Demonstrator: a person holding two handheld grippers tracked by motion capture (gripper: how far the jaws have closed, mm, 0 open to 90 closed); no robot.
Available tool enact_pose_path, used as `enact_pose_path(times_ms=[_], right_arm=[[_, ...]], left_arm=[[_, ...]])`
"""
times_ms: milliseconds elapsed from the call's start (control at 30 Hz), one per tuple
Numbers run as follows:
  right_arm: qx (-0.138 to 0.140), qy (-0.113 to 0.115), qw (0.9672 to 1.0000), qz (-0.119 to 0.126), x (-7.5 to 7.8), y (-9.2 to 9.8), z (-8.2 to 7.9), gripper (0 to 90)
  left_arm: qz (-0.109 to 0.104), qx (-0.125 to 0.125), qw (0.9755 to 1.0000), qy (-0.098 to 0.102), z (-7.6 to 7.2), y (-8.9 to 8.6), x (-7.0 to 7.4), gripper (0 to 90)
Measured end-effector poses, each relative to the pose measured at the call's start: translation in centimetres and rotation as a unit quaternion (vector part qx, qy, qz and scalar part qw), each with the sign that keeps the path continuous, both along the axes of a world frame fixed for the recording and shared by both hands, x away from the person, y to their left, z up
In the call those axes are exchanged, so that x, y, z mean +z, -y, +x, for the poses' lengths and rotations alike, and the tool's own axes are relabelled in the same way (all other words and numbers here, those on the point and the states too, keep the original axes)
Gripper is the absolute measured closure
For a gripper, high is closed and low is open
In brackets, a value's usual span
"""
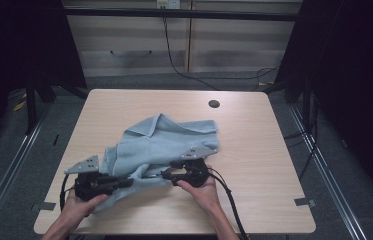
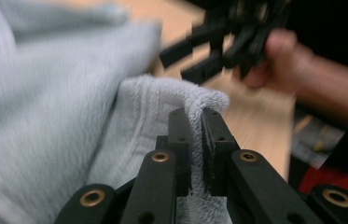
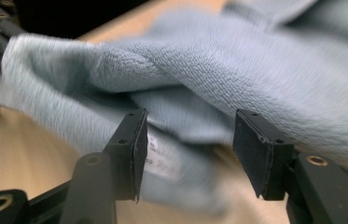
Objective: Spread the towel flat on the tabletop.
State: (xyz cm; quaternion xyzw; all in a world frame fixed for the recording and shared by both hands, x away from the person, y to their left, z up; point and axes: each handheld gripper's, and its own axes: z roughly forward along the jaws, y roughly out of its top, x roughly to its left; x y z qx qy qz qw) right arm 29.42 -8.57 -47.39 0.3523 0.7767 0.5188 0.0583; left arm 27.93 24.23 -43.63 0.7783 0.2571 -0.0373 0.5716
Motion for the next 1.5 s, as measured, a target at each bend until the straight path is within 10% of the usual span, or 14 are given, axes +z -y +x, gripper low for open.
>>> enact_pose_path(times_ms=[200, 600, 800, 1233, 1500], right_arm=[[0.003, 0.028, 0.9992, 0.028, 2.2, 1.5, -1.0, 46.9], [0.038, -0.020, 0.9990, -0.016, -2.3, 0.9, -1.9, 46.2], [0.018, -0.004, 0.9997, 0.013, -2.2, 0.8, -1.3, 87.6], [-0.009, 0.104, 0.9939, 0.038, 8.5, 5.7, -2.0, 89.2], [-0.013, 0.157, 0.9847, 0.074, 15.2, 6.9, -1.0, 89.2]], left_arm=[[-0.007, 0.047, 0.9981, -0.039, 3.1, 0.3, -0.4, 83.7], [-0.016, 0.099, 0.9896, -0.104, 6.3, -0.6, -4.4, 83.2], [-0.021, 0.100, 0.9896, -0.102, 6.4, -0.7, -4.5, 81.2], [-0.057, 0.016, 0.9954, -0.075, 5.3, 4.1, -1.2, 80.7], [-0.114, -0.007, 0.9906, -0.076, 5.3, 6.3, 2.6, 78.8]])
